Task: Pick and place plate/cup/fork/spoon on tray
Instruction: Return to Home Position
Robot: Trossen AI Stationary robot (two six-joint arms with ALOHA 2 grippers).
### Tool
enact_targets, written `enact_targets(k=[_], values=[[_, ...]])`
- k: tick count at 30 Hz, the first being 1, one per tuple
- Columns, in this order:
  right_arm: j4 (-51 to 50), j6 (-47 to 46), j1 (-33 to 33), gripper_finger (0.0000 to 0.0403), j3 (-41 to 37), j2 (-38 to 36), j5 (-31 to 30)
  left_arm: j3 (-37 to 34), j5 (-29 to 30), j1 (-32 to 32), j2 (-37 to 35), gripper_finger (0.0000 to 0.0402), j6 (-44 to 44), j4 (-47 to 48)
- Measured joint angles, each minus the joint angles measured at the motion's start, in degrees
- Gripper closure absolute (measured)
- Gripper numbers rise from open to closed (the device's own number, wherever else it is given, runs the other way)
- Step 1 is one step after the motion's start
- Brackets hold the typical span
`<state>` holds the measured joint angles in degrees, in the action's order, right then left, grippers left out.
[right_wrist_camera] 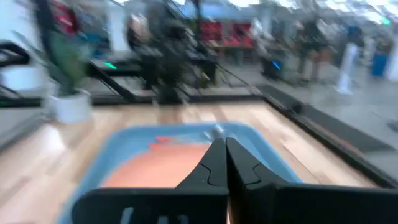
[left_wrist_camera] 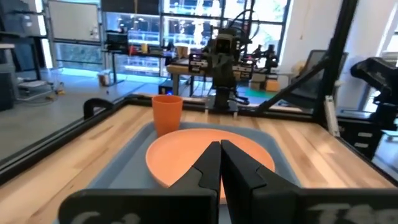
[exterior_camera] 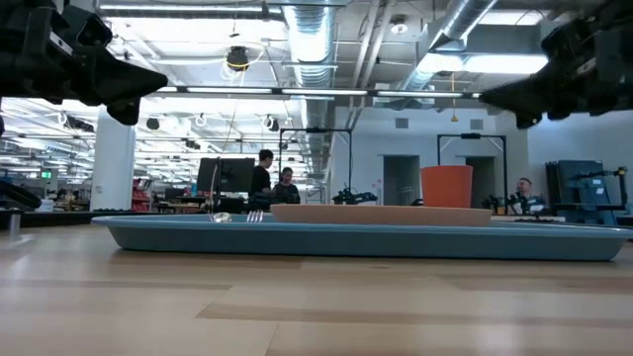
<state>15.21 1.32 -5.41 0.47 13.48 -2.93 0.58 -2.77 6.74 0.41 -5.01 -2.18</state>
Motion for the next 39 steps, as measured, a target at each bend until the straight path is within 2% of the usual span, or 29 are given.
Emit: enact_targets(k=[3,11,18,23,39], values=[[-3.1,-1.8,0.0,0.0399,0.0,-1.0,-3.5,0.0,1.1,0.0,0.1,0.0401,-0.2,0.2],[-5.4,-2.4,0.0,0.0382,0.0,-1.5,-3.6,-0.1,3.6,0.0,0.1,0.0401,-0.2,0.4],[-8.0,-2.8,0.0,0.0365,0.0,-1.5,-3.6,-0.2,3.5,0.0,0.1,0.0401,1.4,0.5],[-9.6,-2.9,0.0,0.0364,-0.1,-1.5,-3.6,-0.2,3.5,0.0,0.1,0.0401,-1.7,0.4],[-12.2,-2.9,0.0,0.0363,-0.1,-1.5,-3.6,-0.2,3.5,0.0,0.1,0.0401,-1.7,0.4]])
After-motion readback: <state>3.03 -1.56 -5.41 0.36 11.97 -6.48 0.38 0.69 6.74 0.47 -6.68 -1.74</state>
